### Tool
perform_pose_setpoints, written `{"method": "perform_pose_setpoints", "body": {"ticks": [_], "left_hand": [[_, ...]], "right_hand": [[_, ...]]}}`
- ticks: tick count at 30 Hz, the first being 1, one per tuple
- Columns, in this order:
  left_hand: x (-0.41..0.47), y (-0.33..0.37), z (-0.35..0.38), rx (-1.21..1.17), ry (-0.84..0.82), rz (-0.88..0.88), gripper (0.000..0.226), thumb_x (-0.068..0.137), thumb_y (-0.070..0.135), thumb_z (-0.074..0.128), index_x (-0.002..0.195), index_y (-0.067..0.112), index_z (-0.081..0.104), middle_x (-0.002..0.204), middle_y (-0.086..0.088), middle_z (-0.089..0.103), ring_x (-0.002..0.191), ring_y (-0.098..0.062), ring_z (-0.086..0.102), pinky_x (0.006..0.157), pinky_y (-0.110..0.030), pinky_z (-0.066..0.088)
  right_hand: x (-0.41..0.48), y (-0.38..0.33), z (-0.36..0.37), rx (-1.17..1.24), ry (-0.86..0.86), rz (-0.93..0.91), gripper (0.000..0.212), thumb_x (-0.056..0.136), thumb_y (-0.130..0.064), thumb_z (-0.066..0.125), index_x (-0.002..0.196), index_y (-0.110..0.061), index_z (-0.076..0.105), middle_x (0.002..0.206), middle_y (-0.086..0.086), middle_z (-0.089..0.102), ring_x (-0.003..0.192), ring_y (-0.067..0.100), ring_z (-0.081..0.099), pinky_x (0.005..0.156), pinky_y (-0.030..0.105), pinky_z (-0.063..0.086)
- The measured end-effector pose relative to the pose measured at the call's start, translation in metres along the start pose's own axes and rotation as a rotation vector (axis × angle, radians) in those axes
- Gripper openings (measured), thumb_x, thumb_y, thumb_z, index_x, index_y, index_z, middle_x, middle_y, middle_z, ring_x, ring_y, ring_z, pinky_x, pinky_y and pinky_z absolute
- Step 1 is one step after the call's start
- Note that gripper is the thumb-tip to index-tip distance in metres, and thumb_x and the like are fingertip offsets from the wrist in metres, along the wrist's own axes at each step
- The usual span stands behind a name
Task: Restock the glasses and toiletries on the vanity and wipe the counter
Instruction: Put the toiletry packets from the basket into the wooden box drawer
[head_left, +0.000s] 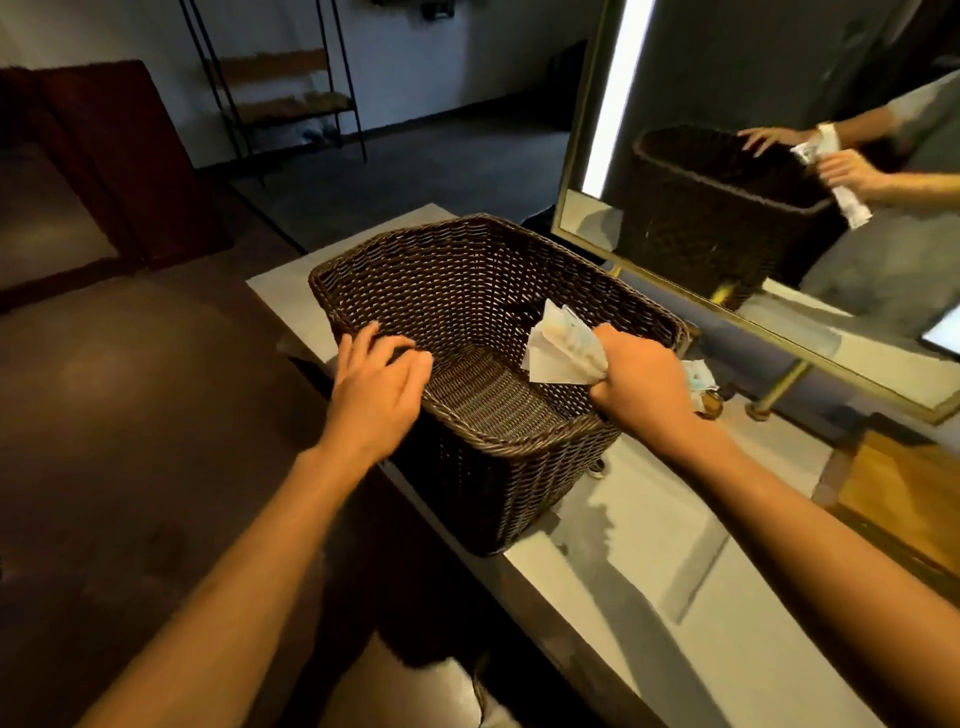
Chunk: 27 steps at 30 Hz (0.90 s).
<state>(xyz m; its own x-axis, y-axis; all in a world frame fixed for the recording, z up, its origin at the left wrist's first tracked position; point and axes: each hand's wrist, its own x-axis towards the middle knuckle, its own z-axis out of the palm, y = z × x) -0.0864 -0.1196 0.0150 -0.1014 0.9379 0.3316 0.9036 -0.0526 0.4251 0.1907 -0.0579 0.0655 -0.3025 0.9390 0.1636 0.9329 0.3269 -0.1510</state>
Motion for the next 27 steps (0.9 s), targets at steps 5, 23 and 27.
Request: {"method": "perform_pose_setpoints", "body": {"ticks": [5,23,27], "left_hand": [[-0.065,0.092,0.016,0.09,-0.071,0.294,0.057,0.095,0.056,0.041,0.143,0.028,0.051,0.144,-0.001,0.053,0.14,-0.025,0.043,0.12,-0.057,0.021],[-0.08,0.247,0.097,0.422,-0.306,0.352,0.072,0.084,0.061,0.04,0.146,0.025,0.046,0.157,-0.014,0.038,0.144,-0.046,0.032,0.114,-0.063,0.016],[-0.077,0.322,0.163,0.332,-0.489,0.42,0.066,0.089,0.062,0.035,0.147,0.03,0.042,0.151,-0.006,0.048,0.14,-0.034,0.043,0.116,-0.058,0.024]], "right_hand": [[-0.009,-0.001,0.0,0.122,0.058,0.024,0.025,0.079,-0.019,0.065,0.101,-0.016,0.053,0.097,0.009,0.068,0.092,0.034,0.064,0.076,0.045,0.054],[-0.138,0.281,-0.031,0.236,-0.178,0.451,0.026,0.09,-0.019,0.066,0.116,-0.02,0.063,0.11,0.006,0.068,0.098,0.024,0.063,0.083,0.039,0.055],[-0.171,0.372,-0.017,0.11,-0.241,0.625,0.034,0.089,-0.026,0.063,0.123,-0.02,0.06,0.116,0.007,0.064,0.103,0.027,0.06,0.087,0.042,0.055]]}}
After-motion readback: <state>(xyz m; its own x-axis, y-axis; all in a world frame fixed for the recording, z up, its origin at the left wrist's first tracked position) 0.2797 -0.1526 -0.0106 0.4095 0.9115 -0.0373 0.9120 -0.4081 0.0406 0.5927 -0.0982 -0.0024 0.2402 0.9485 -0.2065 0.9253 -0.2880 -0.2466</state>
